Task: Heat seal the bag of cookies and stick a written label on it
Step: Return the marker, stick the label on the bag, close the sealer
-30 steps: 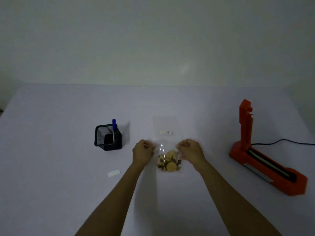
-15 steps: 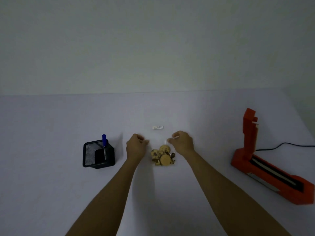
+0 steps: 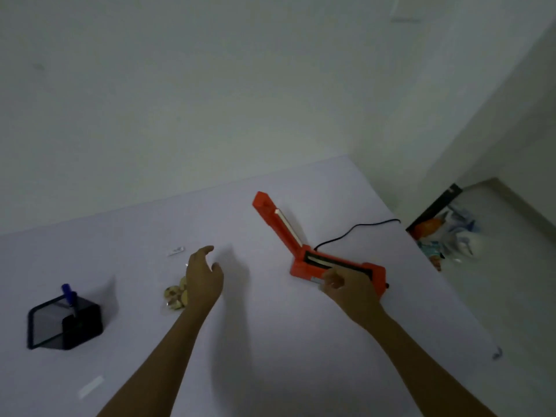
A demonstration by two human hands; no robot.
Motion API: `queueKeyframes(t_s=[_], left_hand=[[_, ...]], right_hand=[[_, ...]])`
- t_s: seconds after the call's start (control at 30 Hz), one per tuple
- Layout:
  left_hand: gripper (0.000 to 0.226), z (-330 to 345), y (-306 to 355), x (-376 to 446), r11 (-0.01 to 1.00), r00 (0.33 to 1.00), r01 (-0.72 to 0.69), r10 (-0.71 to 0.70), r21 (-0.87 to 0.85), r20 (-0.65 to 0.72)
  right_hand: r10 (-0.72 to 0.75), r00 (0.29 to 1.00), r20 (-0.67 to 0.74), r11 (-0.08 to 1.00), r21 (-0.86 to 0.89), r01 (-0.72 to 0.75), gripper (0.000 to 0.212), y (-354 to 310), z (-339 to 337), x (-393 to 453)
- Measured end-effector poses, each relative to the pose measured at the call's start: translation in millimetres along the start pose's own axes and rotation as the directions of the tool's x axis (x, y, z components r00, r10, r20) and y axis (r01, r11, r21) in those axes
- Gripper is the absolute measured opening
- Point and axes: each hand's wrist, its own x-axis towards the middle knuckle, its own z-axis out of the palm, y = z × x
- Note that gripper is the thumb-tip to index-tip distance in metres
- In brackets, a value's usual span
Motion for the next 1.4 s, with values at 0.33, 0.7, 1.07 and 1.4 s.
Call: queueKeyframes(t_s=[0.33,0.7,1.07,1.4], left_hand=[[0.056,65.0,87.7,-31.8,0.986,0.958,-0.039,0.083,-0.162,0.275],[0.066,93.6,101.7,-54.7,0.986,0.973,-0.065,0.096,-0.153,0.211],[0.056,130.8,102.5,-80.4,0.847,0.821,-0.505,0.412,0.166,0.394],[0.079,126.3,77.6,-67.9,0.736,0.775,-0.573,0.342,0.361,0.532]], right_hand=[[0.093,0.991,0.095,0.957,-0.283,-0.062,0.087,94.5,-85.4,35.2],[-0.047,0.996,0.076,0.996,-0.072,0.053,0.059,112.3,-86.9,31.2],[-0.029,0.995,0.094,0.999,-0.030,0.032,0.066,117.7,-87.4,33.5],[-0.056,0.988,0.142,0.998,-0.004,0.058,0.074,124.2,-88.1,30.7]])
